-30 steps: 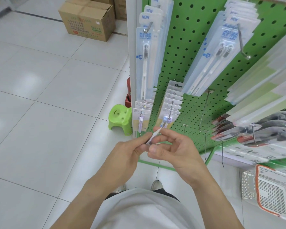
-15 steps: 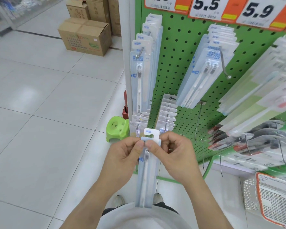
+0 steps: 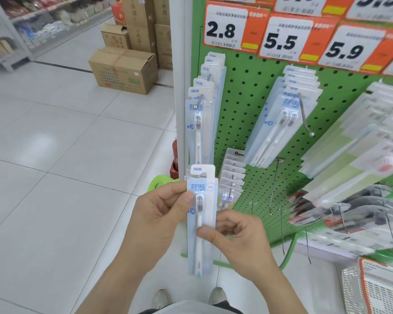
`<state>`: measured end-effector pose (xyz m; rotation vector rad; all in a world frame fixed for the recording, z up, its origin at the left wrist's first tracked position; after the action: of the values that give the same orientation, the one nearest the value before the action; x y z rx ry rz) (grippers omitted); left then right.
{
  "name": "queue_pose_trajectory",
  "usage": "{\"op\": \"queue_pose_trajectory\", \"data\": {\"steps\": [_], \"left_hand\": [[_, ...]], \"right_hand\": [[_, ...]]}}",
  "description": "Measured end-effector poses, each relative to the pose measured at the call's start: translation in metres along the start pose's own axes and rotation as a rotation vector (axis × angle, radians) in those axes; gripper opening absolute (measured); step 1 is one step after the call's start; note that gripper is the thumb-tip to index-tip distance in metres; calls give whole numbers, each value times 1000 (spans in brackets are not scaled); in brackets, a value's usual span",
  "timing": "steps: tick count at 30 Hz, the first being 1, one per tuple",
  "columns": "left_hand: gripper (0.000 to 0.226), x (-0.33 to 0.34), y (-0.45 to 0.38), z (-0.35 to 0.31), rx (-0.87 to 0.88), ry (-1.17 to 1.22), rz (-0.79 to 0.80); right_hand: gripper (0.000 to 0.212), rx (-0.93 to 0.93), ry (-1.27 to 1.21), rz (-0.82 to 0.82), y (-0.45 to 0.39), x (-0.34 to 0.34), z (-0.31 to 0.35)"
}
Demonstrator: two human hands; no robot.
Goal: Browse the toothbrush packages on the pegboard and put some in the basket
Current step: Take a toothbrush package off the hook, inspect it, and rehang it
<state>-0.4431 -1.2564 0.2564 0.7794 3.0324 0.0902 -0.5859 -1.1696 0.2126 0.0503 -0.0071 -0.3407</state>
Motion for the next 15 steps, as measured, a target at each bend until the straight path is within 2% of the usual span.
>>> {"op": "queue_pose_trajectory", "data": {"steps": [2, 5, 11, 13, 15], "left_hand": [[27, -4, -3, -10, 37, 29, -40], [20, -6, -11, -30, 104, -8, -84], [19, -9, -23, -71, 304, -116, -162], [19, -9, -28, -78, 329, -129, -176], [23, -9, -34, -82, 327, -162, -189]], "right_hand": [[10, -42, 59, 32, -2, 2, 7], [30, -85, 121, 71, -9, 7, 12], [24, -390, 216, -127, -27, 6, 39], [20, -439, 232, -170, -31, 7, 46], [26, -448, 191, -182, -33, 9, 51]]}}
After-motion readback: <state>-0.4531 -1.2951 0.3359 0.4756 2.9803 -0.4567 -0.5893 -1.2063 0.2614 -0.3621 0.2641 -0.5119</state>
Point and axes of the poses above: each hand's wrist, its own y-axis away from the middle knuckle, its own x-axis out of the palm, z = x × y, the point moved 3 cm from there along -y, towards the middle knuckle, and after that the axes turned 8 degrees about -y, right-handed, at the moved point
